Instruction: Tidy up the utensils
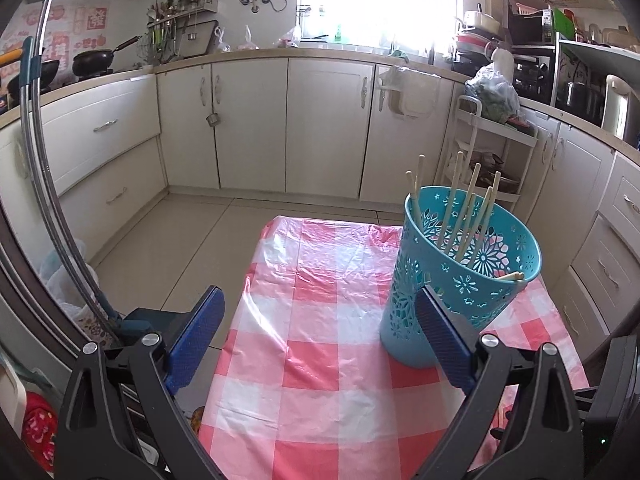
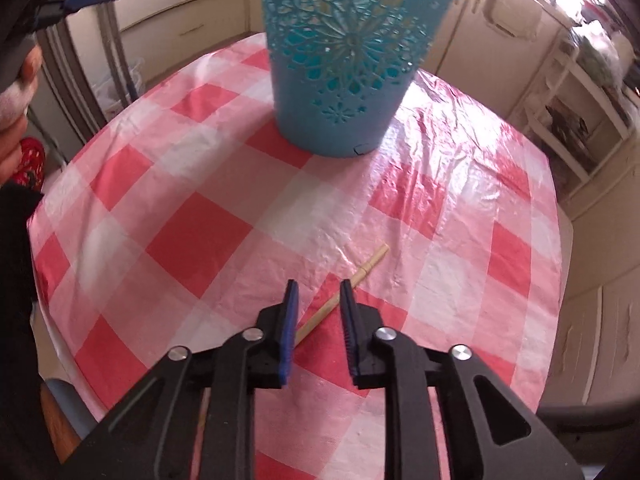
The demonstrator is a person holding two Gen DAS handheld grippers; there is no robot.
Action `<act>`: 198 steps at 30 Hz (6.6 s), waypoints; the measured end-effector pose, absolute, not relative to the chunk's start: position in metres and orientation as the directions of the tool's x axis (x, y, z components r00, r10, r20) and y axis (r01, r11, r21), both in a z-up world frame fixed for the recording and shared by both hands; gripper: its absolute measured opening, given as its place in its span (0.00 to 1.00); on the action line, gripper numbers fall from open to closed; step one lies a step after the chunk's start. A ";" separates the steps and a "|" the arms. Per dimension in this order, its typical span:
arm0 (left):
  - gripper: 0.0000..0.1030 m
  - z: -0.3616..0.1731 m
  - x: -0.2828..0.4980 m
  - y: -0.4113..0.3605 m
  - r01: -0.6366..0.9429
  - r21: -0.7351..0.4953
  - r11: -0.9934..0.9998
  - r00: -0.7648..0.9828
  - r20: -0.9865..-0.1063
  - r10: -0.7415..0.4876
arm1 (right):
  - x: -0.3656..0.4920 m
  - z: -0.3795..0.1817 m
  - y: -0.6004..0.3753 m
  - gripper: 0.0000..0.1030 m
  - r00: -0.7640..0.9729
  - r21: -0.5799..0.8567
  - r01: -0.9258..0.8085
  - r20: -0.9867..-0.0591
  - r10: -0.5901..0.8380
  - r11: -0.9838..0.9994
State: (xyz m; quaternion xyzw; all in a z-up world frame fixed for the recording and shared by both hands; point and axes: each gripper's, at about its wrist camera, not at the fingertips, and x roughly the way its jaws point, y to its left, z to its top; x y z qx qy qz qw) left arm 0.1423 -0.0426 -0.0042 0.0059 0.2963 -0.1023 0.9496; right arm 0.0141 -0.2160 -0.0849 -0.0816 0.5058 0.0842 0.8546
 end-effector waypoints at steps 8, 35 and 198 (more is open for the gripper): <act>0.89 -0.015 0.145 -0.048 0.207 -0.042 0.978 0.775 -0.602 -0.190 | 0.006 -0.092 -0.216 0.11 0.484 0.002 -0.179 -0.870 0.090 0.984; 0.89 -0.030 0.152 -0.050 0.189 -0.054 0.981 0.745 -0.642 -0.179 | 0.020 0.109 -0.269 0.06 0.911 0.419 -0.122 -0.312 0.269 0.900; 0.93 0.100 -0.139 0.002 0.198 0.065 0.978 0.789 -0.603 -0.120 | -0.226 0.092 -0.175 0.93 0.853 0.202 0.169 -0.520 -0.041 0.965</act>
